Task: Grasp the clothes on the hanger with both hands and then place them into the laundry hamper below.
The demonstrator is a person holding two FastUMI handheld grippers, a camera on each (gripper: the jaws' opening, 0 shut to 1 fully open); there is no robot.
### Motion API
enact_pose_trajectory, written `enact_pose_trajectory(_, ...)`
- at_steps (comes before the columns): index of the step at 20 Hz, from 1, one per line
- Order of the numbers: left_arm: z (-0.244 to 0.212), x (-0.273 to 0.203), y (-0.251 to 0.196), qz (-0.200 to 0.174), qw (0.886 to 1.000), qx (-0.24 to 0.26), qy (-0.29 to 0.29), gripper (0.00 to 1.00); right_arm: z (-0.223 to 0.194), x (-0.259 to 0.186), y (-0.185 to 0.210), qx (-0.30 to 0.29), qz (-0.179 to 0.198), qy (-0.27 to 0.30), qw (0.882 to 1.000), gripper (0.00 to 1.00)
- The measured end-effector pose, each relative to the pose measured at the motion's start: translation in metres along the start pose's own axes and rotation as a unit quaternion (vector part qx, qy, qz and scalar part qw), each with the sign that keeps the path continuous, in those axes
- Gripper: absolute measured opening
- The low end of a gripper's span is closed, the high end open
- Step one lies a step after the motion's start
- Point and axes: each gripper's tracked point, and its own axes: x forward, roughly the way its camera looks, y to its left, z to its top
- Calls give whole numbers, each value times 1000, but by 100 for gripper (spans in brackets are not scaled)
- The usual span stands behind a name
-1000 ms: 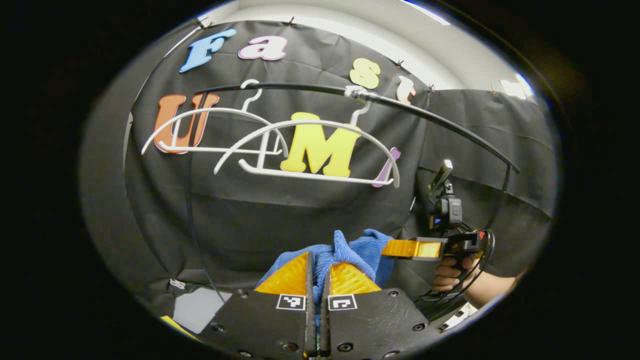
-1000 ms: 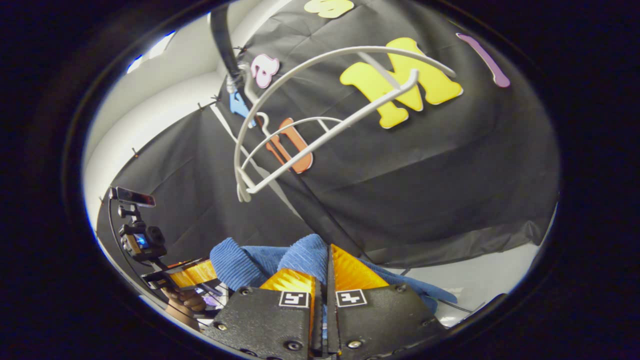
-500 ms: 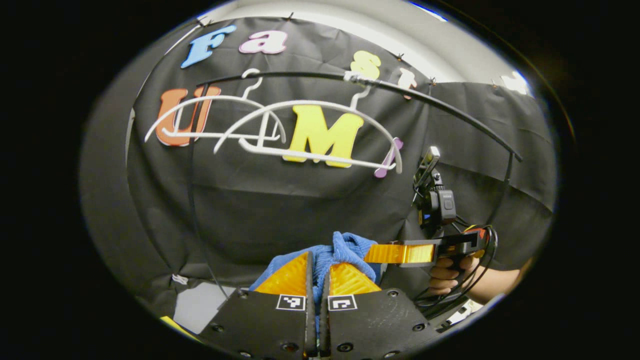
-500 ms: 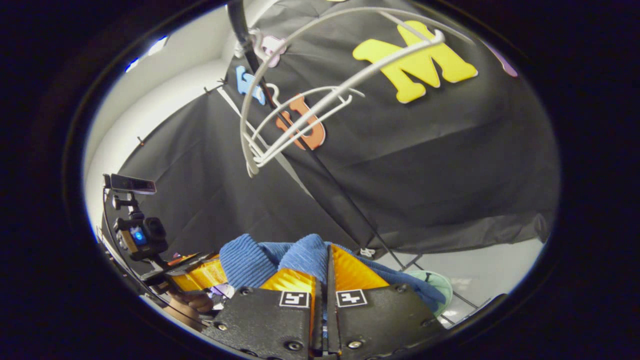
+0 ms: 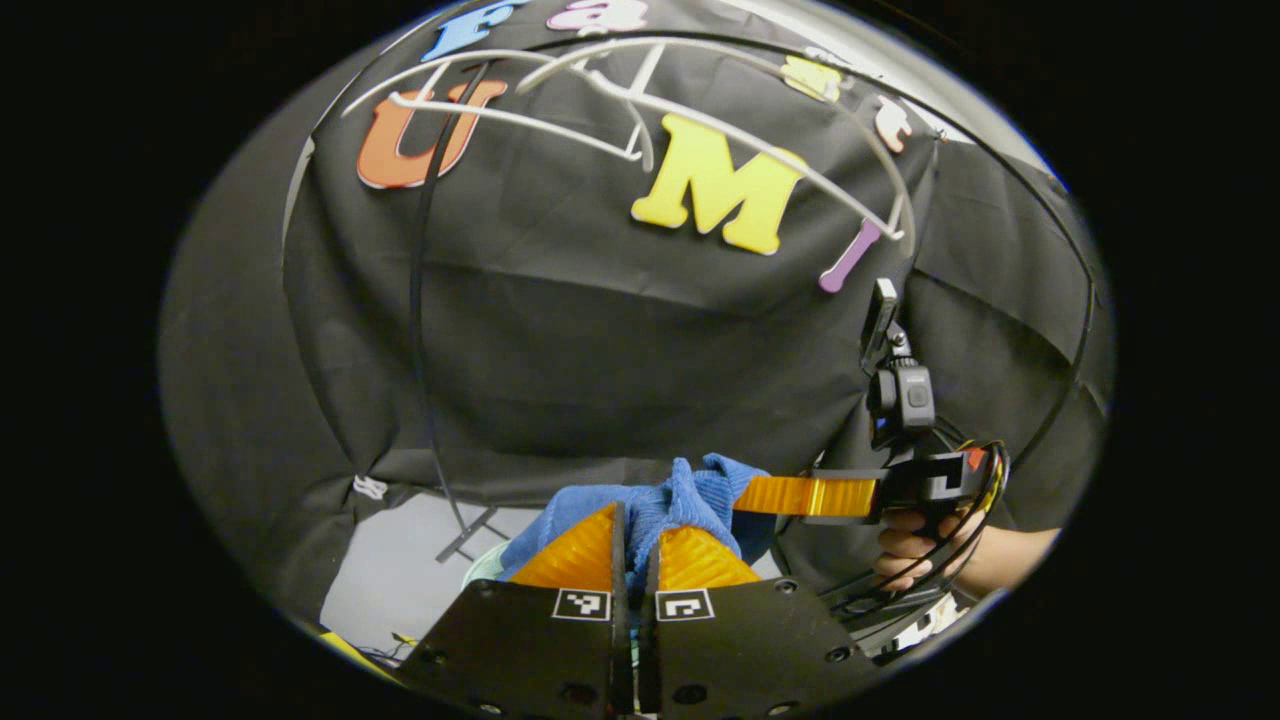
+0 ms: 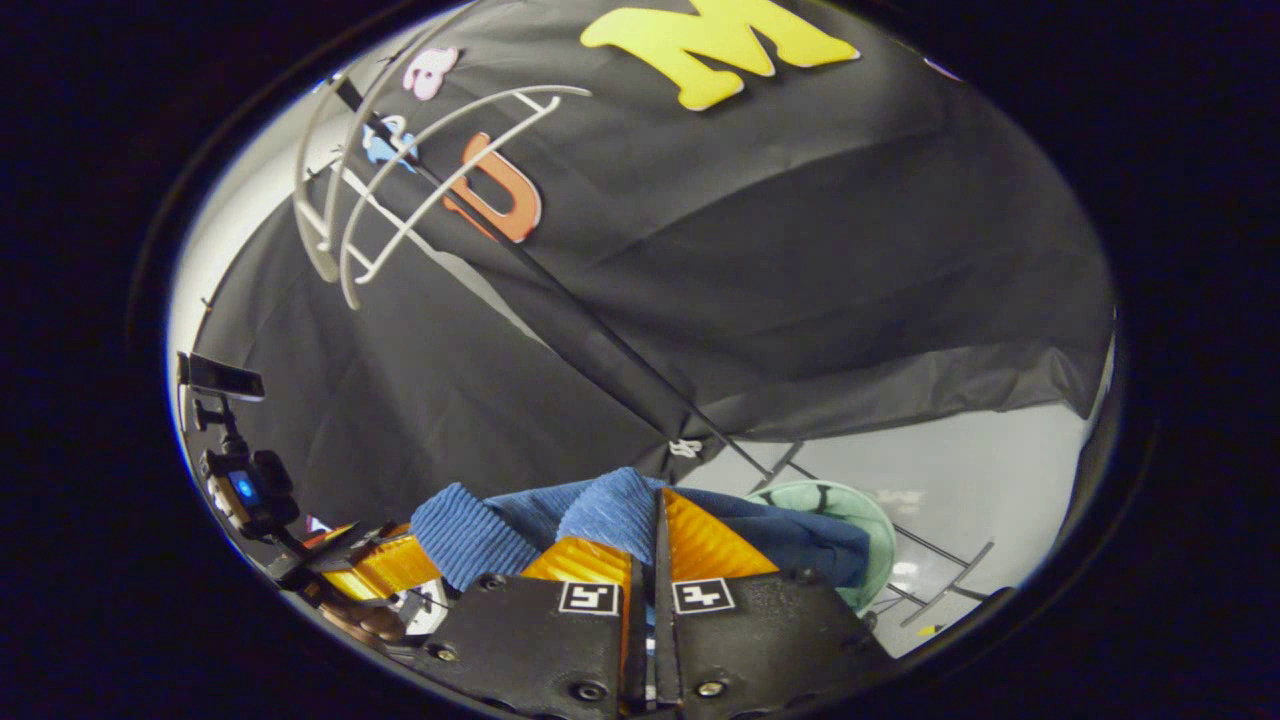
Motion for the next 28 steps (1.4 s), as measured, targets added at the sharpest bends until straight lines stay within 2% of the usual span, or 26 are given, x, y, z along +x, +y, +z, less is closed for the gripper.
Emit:
enact_pose_trajectory(5,-39,31,25,35,998,-13,52,3,-22,27,-40,14,-48,34,998,4)
enact_pose_trajectory(7,-49,45,30,54,996,-16,71,3,-28,39,-55,15,-73,45,996,7)
enact_pose_trajectory(9,-64,54,33,72,992,-24,102,2,-41,46,-74,8,-108,70,992,7)
enact_pose_trajectory(10,-73,57,35,80,989,-29,117,9,-48,49,-82,2,-127,86,988,7)
enact_pose_trajectory(11,-81,59,35,88,987,-32,132,3,-54,52,-88,-4,-141,98,985,8)
enact_pose_trajectory(12,-87,59,36,98,983,-32,150,4,-58,52,-94,-9,-159,110,981,9)
enact_pose_trajectory(13,-87,61,38,105,980,-32,164,4,-63,52,-98,-13,-170,121,978,10)
enact_pose_trajectory(14,-90,62,36,105,977,-34,180,10,-72,52,-102,-12,-172,129,977,15)
enact_pose_trajectory(15,-94,60,30,99,974,-44,200,6,-80,52,-106,-10,-179,140,974,17)
enact_pose_trajectory(16,-98,62,24,94,971,-56,214,5,-84,49,-106,-9,-180,151,972,28)
enact_pose_trajectory(18,-101,52,19,90,963,-74,245,29,-85,48,-108,-11,-187,148,971,38)
enact_pose_trajectory(20,-98,46,23,95,963,-77,241,51,-83,36,-111,-14,-205,140,969,49)
enact_pose_trajectory(21,-99,46,27,96,963,-80,237,76,-79,27,-110,-17,-209,134,969,53)
enact_pose_trajectory(22,-100,41,27,96,964,-86,234,91,-73,18,-108,-18,-212,122,969,60)
enact_pose_trajectory(23,-98,34,29,98,964,-88,231,87,-67,10,-105,-20,-217,108,970,59)
enact_pose_trajectory(24,-93,27,33,103,965,-88,225,95,-63,1,-105,-23,-225,93,970,65)
enact_pose_trajectory(25,-89,19,37,110,966,-84,218,100,-60,-9,-105,-30,-236,80,968,72)
enact_pose_trajectory(26,-86,11,42,115,968,-79,210,100,-58,-16,-103,-38,-248,64,966,86)
enact_pose_trajectory(28,-76,-6,49,128,970,-66,196,97,-47,-36,-90,-51,-267,31,962,88)
